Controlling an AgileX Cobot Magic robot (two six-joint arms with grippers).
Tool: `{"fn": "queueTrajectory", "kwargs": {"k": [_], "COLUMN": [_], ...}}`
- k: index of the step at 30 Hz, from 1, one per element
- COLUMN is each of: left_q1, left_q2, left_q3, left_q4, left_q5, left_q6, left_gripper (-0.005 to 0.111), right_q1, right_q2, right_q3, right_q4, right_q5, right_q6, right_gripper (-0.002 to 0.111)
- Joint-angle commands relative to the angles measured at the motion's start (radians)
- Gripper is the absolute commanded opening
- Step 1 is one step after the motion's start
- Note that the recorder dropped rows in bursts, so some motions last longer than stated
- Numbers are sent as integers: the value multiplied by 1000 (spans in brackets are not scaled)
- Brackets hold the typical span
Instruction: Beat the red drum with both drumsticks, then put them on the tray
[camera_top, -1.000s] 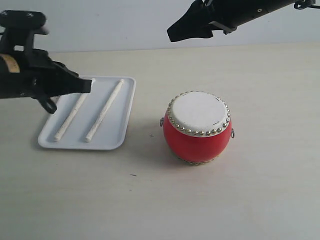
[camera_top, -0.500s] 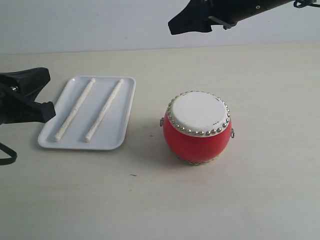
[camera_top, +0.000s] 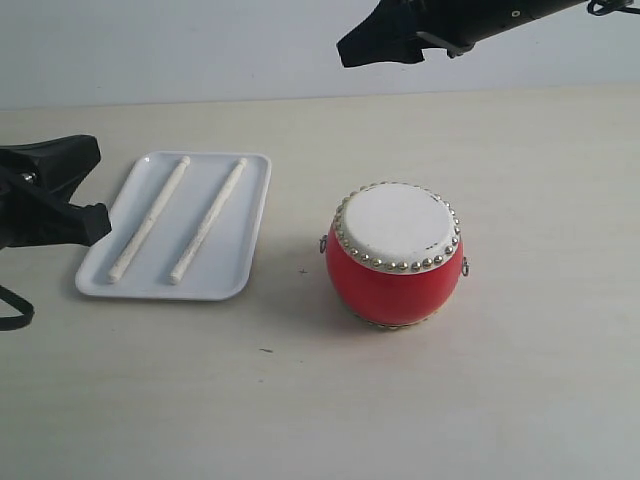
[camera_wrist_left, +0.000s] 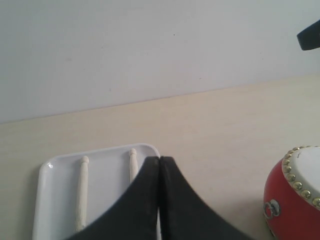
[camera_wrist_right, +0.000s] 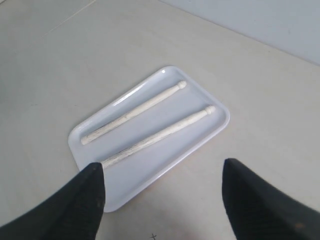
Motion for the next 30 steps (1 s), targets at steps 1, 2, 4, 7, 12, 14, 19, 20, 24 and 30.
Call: {"fn": "queueTrajectory", "kwargs": {"k": [1, 2, 4, 7, 12, 14, 19, 20, 24, 30], "left_q1": [1, 1, 1, 3, 47, 73, 139, 147, 192, 278], "left_q2": [-7, -7, -7, -13, -76, -118, -262, -298, -436, -643], "left_q3": [7, 7, 7, 7, 7, 7, 7, 7, 7, 7], "left_q4": [0, 0, 0, 0, 2, 2, 2, 2, 2, 2], "left_q5": [-11, -11, -11, -2, 5, 5, 120, 163, 395, 622], "left_q6": [4, 4, 4, 26, 136, 136, 123, 114, 117, 109], "left_gripper": [0, 0, 0, 0, 0, 0, 0, 0, 0, 0], "right_q1": [-2, -2, -2, -2, -2, -2, -2, -2, -2, -2], "right_q2": [-6, -6, -6, -6, -6, -6, -6, -6, -6, -6], "right_q3": [-7, -7, -7, -7, -7, -7, -7, -7, -7, -7], "right_q4": [12, 10, 0, 0, 0, 0, 0, 0, 0, 0], "right_q5": [-4, -5, -5, -5, -9, -21, -21, -21, -21, -21], "right_q6": [-2, -2, -2, -2, -2, -2, -2, -2, -2, -2], "right_gripper": [63, 63, 63, 63, 63, 63, 63, 63, 63, 63]}}
